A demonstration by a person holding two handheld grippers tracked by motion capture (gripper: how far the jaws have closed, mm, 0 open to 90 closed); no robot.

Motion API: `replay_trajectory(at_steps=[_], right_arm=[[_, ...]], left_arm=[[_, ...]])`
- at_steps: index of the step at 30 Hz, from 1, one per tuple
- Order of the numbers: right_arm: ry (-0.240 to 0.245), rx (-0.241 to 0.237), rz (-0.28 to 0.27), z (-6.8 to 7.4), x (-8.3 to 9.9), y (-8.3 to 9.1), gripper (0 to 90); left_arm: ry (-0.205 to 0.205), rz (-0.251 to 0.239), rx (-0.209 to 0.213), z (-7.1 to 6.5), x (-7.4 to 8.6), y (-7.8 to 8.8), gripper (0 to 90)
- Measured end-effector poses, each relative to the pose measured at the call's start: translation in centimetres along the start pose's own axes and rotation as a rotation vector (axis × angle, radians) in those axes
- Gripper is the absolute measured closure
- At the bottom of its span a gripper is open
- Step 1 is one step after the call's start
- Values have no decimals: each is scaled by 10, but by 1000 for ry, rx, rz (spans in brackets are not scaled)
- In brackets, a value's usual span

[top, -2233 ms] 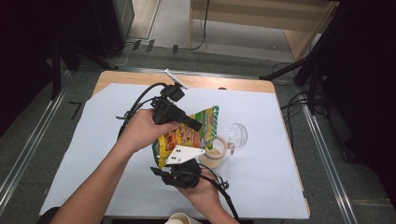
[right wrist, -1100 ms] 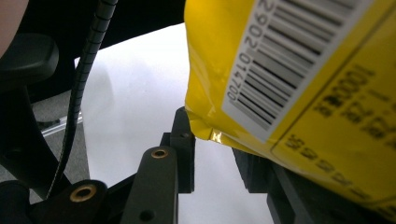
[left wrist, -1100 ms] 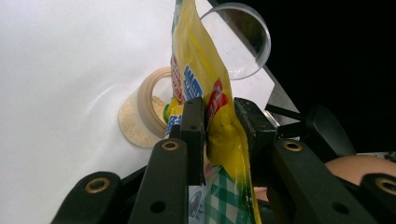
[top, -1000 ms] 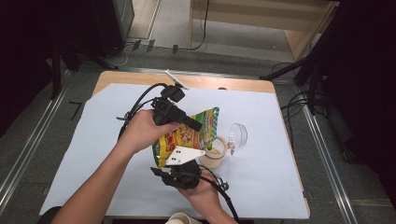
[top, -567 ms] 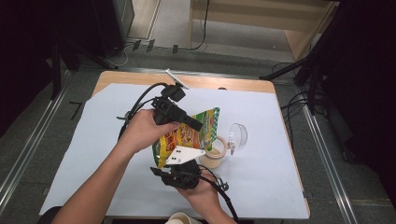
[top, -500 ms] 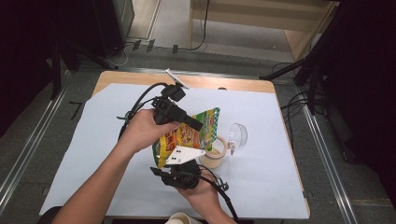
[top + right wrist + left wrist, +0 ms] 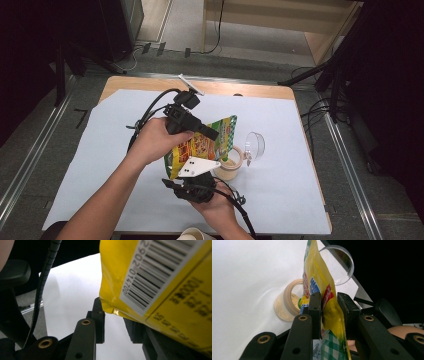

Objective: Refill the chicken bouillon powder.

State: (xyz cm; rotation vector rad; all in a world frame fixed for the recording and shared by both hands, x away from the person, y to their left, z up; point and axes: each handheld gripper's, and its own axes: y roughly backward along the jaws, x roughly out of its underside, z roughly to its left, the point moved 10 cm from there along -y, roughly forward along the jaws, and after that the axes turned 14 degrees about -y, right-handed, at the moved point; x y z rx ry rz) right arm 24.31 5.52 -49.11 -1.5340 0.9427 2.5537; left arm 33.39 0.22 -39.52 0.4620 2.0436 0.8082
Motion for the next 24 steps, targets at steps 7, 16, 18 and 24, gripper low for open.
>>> replay_trajectory(at_steps=[7, 16, 18, 24], right_arm=[[1, -2, 8, 1, 2, 1, 726], [5, 5, 5, -1, 1, 1, 727], [8, 7, 5, -1, 1, 1, 727], [16, 12, 5, -2, 1, 1, 729]], left_arm=[[6, 4, 3, 1, 3, 0, 753], [-3, 0, -1, 1, 2, 0, 751], [-1, -1, 1, 1, 2, 0, 752], [-5, -7, -4, 1, 1, 0, 752]])
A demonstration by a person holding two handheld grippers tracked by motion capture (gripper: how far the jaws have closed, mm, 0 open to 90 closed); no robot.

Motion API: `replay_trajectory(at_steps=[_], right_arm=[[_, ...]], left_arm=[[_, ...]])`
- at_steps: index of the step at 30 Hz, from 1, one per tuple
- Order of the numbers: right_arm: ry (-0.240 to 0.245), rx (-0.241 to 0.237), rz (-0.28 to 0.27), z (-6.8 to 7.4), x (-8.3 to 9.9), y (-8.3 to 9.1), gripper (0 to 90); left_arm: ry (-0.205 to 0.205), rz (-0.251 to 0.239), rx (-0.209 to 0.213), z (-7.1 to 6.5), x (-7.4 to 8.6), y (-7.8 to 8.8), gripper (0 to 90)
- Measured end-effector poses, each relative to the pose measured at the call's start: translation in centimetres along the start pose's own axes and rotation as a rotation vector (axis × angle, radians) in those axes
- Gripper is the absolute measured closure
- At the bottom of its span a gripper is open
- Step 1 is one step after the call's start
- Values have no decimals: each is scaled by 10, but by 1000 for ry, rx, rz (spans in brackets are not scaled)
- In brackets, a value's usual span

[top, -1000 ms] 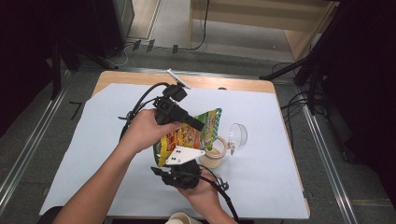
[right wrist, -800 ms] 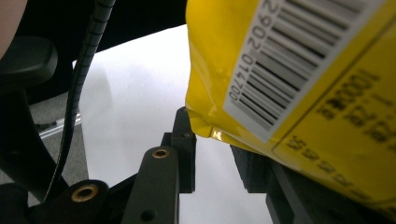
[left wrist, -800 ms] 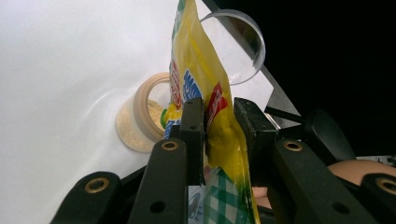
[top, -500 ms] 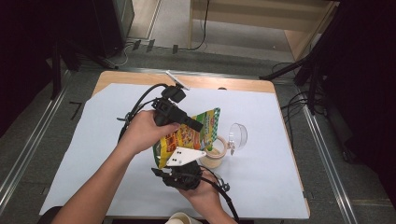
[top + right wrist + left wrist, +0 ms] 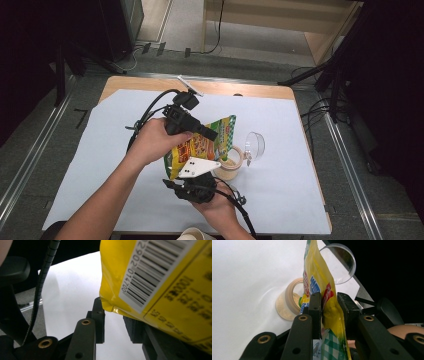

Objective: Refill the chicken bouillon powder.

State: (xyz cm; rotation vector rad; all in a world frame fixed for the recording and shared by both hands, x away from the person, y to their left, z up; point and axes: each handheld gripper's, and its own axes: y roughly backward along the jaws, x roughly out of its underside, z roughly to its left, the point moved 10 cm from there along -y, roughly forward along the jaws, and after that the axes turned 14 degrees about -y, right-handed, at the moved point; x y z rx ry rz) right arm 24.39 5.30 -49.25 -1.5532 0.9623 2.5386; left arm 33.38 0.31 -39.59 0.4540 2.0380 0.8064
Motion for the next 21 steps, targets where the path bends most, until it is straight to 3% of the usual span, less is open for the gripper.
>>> replay_trajectory(at_steps=[21], right_arm=[[-8, 2, -4, 0, 1, 0, 725]], left_arm=[[-17, 2, -2, -4, -2, -1, 751]])
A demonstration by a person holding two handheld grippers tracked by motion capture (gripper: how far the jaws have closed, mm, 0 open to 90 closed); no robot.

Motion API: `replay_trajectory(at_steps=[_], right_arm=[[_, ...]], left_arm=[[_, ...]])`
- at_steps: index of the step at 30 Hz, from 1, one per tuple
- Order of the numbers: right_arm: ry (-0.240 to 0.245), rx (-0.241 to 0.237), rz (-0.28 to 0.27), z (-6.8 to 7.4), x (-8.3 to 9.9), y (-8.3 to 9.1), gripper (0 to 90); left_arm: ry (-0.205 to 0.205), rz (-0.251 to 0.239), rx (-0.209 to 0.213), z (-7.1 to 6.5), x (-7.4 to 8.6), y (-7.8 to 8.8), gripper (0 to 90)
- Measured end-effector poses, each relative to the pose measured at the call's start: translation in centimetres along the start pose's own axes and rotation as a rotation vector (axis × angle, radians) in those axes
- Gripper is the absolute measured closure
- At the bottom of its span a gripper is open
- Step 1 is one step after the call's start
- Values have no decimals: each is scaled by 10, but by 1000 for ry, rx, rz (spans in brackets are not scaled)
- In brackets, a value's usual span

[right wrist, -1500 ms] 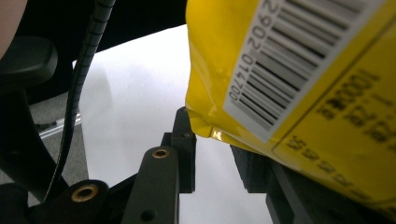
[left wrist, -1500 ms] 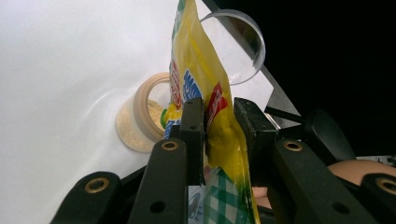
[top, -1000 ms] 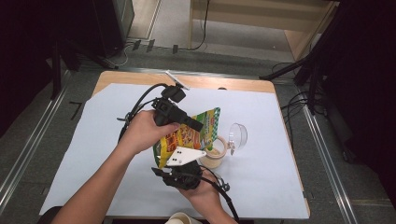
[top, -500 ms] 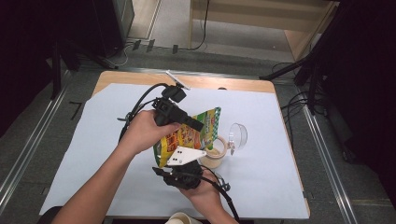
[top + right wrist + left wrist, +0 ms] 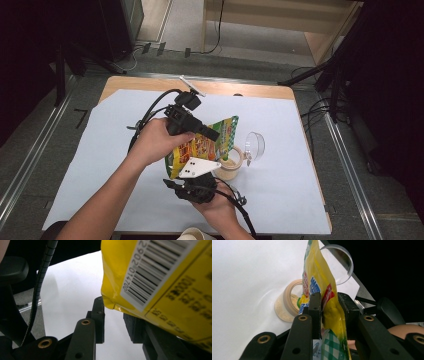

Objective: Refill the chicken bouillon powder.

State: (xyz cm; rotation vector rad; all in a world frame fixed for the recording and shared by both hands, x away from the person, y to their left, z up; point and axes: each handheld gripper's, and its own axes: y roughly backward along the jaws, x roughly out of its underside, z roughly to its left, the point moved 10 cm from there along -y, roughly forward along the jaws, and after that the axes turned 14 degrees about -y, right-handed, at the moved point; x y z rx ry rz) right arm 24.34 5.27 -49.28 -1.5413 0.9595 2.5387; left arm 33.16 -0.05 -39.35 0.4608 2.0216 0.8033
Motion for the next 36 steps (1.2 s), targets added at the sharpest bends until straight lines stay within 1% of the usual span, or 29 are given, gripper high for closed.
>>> replay_trajectory(at_steps=[8, 10, 13, 16, 19, 21, 24, 26, 28, 32, 36], right_arm=[[-13, -10, -8, 2, -2, 0, 726], [-6, -7, -16, 1, -3, 1, 730], [-8, -4, -13, 1, -3, 2, 731], [0, -2, -8, 1, -2, 1, 729], [-3, 1, -12, 1, -3, 3, 730], [-3, 1, -11, 1, -3, 4, 731], [-1, 6, -9, 0, -3, 2, 729], [-1, 4, -8, 1, -3, 3, 730], [-2, 4, -8, 1, -3, 3, 731], [3, 6, -11, 1, -4, 3, 730], [-1, 4, -9, 3, -3, 3, 729]], left_arm=[[1, -9, 3, 1, -2, 1, 753], [2, -8, 2, 1, -2, 2, 753], [6, -9, 8, 1, -2, 1, 754], [-1, -9, 4, 1, -2, 1, 754], [1, -16, 2, -1, -3, 2, 754], [-1, -13, 2, 1, -2, 2, 754], [12, -11, 9, 4, -1, 2, 754], [13, -15, 2, 4, -1, 2, 753], [9, -13, 0, 3, -2, 3, 752], [14, -14, 0, 4, -2, 3, 753], [6, -13, 1, 2, -2, 3, 753]])
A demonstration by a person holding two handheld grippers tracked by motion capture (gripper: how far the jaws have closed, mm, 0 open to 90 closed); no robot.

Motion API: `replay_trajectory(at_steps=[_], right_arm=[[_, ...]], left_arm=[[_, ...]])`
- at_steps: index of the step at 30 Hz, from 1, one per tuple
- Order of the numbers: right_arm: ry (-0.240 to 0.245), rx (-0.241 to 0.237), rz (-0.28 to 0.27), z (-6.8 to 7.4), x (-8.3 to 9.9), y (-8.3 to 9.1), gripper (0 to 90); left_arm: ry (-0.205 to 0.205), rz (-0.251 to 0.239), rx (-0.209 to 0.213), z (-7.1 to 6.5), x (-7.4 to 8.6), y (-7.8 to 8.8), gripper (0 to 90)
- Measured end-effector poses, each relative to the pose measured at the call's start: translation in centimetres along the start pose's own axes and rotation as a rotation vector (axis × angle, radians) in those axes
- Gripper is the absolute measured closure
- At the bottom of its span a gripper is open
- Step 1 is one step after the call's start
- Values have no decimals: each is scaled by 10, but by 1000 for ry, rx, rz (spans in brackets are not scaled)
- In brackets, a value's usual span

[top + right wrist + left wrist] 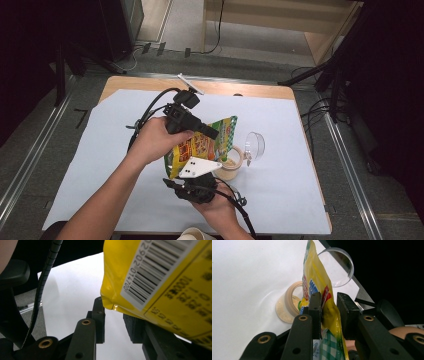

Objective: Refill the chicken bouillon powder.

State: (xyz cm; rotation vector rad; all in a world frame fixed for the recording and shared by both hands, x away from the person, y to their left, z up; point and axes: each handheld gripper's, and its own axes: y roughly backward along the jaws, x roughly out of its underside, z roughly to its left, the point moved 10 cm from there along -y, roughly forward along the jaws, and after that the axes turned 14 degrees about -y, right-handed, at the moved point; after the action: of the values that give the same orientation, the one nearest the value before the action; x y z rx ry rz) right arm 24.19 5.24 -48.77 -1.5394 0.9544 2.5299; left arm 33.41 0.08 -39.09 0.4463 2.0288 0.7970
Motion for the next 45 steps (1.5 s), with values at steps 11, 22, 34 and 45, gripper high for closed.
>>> replay_trajectory(at_steps=[11, 22, 34, 45], right_arm=[[6, 3, 4, 0, 1, -1, 721], [6, 3, 6, 1, 1, -1, 726], [15, 9, 5, 0, 1, -1, 728], [19, 12, 6, 0, 1, -2, 728]], left_arm=[[0, 3, 10, 0, 0, -1, 753], [-3, 1, 6, 0, 0, -1, 754], [-6, 2, 6, -1, 1, -1, 751], [-5, 1, 9, -2, 1, -1, 750]])
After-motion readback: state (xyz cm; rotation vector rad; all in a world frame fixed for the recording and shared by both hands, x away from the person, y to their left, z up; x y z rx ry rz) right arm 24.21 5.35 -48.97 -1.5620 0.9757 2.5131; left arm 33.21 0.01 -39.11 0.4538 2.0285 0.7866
